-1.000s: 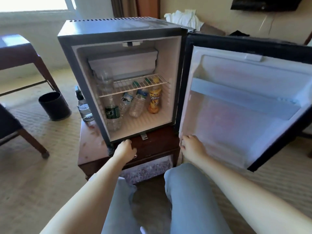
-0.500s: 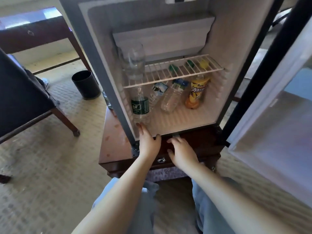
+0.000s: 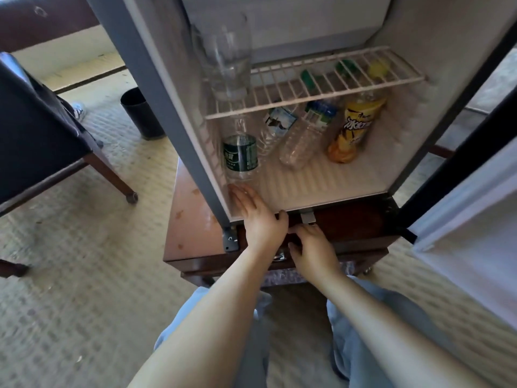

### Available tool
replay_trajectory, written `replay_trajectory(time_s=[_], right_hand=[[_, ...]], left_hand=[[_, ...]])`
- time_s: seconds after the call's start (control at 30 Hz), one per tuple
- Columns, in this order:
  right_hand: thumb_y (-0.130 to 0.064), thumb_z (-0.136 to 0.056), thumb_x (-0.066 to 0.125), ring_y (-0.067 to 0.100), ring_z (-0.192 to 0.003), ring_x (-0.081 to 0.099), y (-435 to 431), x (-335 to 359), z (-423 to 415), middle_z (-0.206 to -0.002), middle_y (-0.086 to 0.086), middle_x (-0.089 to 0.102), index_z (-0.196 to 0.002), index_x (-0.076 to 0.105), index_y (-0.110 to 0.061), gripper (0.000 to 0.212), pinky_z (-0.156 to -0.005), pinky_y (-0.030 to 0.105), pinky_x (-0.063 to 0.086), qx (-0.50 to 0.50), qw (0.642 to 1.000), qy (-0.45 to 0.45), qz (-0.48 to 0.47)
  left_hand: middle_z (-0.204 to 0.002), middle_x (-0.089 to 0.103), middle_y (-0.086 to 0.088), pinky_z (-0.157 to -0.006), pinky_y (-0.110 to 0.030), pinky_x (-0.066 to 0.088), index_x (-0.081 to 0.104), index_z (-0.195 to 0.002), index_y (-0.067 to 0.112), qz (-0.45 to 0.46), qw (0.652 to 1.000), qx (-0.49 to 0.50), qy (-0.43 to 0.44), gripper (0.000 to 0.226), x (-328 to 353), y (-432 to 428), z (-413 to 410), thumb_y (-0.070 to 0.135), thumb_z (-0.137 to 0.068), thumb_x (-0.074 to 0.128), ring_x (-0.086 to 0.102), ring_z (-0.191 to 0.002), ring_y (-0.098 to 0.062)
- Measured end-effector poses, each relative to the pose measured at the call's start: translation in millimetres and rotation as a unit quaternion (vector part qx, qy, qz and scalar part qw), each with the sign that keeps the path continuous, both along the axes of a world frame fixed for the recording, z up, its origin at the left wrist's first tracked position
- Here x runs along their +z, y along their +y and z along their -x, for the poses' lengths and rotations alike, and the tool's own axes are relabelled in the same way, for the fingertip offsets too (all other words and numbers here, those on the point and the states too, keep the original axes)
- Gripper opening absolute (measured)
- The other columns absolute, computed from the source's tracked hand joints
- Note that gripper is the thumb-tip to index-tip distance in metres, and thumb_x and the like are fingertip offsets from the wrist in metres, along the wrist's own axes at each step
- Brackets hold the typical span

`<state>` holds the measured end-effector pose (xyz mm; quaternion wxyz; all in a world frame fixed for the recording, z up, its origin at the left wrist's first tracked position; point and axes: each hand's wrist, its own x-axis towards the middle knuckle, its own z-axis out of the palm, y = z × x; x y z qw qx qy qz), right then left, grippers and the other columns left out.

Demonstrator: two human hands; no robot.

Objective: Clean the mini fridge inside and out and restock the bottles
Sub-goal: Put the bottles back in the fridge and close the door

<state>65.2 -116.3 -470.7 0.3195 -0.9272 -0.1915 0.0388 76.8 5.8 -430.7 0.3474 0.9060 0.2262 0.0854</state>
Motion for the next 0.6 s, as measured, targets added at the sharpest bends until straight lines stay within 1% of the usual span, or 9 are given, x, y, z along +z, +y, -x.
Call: replay_trajectory(time_s=[0.07,0.13,0.23,0.3,0.33,0.4,0.43,0.5,0.6], right_hand=[[-0.011,-0.086,0.061,0.026,-0.111,0.053,1,5,-2,-0.116,0.005,0.063,-0.113,0.064,-0.012,0.027,-0.084,0.031,0.043,-0.003,1.0,0.005,0.0],[-0.012,-0.088,0.059,0.024,-0.113,0.052,2,10,-2,-0.118,0.003,0.061,-0.115,0.063,-0.014,0.027,-0.084,0.03,0.042,-0.005,1.0,0.014,-0.001],[-0.014,-0.09,0.057,0.02,-0.115,0.049,0,21,-2,-0.12,0.0,0.059,-0.117,0.062,-0.017,0.027,-0.084,0.028,0.04,-0.015,1.0,0.017,0.004],[-0.014,-0.09,0.057,0.02,-0.115,0.049,-2,29,-4,-0.12,-0.001,0.059,-0.117,0.061,-0.017,0.027,-0.083,0.027,0.04,-0.015,1.0,0.01,0.007],[-0.015,-0.09,0.057,0.019,-0.116,0.05,-2,32,-5,-0.121,-0.001,0.059,-0.117,0.061,-0.017,0.027,-0.084,0.028,0.04,-0.012,1.0,0.005,0.005],[-0.016,-0.091,0.056,0.019,-0.118,0.049,1,39,-11,-0.124,0.0,0.057,-0.12,0.059,-0.017,0.029,-0.088,0.029,0.042,-0.004,1.0,-0.003,0.003],[-0.017,-0.092,0.055,0.019,-0.12,0.048,4,43,-16,-0.126,0.0,0.056,-0.122,0.057,-0.017,0.03,-0.09,0.03,0.042,-0.001,1.0,-0.005,0.004],[-0.021,-0.094,0.053,0.02,-0.122,0.048,16,52,-27,-0.13,0.002,0.056,-0.129,0.054,-0.017,0.035,-0.094,0.033,0.044,0.003,1.0,-0.003,-0.003],[-0.024,-0.095,0.053,0.024,-0.118,0.053,45,68,-48,-0.129,0.007,0.057,-0.136,0.047,-0.015,0.042,-0.089,0.031,0.045,0.005,0.999,0.004,-0.034]], left_hand=[[-0.155,-0.021,-0.022,-0.116,-0.037,0.014,-0.011,-0.149,-0.001,-0.016,1.0,-0.015,0.014,0.098,0,4,3,0.025,-0.086,0.06,-0.016,-0.145,-0.032],[-0.155,-0.021,-0.021,-0.114,-0.035,0.015,-0.011,-0.149,0.001,-0.038,0.998,-0.027,0.035,0.097,1,10,10,0.027,-0.087,0.059,-0.013,-0.145,-0.032],[-0.158,-0.014,-0.017,-0.109,-0.039,0.029,-0.006,-0.151,0.004,-0.042,0.999,-0.021,0.018,0.089,7,9,21,0.018,-0.088,0.056,-0.002,-0.146,-0.033],[-0.16,-0.005,-0.011,-0.1,-0.041,0.041,0.001,-0.152,0.007,-0.01,1.0,0.011,-0.008,0.081,14,3,26,0.013,-0.091,0.052,0.016,-0.144,-0.033],[-0.161,0.0,-0.009,-0.096,-0.04,0.043,0.003,-0.153,0.008,0.013,0.999,0.03,-0.012,0.077,17,1,27,0.013,-0.092,0.051,0.026,-0.14,-0.033],[-0.159,0.012,-0.011,-0.089,-0.038,0.045,0.005,-0.152,0.009,0.07,0.996,0.053,-0.007,0.076,19,-1,25,0.016,-0.093,0.05,0.044,-0.128,-0.036],[-0.156,0.022,-0.014,-0.085,-0.039,0.047,0.005,-0.152,0.01,0.104,0.993,0.061,-0.007,0.076,18,0,22,0.016,-0.091,0.051,0.051,-0.119,-0.038],[-0.144,0.041,-0.018,-0.079,-0.038,0.05,0.011,-0.151,0.012,0.171,0.982,0.081,-0.014,0.075,15,2,16,0.014,-0.087,0.051,0.057,-0.107,-0.038],[-0.131,0.053,-0.017,-0.081,-0.035,0.047,0.023,-0.147,0.01,0.224,0.969,0.105,-0.026,0.064,14,7,11,0.016,-0.091,0.053,0.058,-0.106,-0.03]])
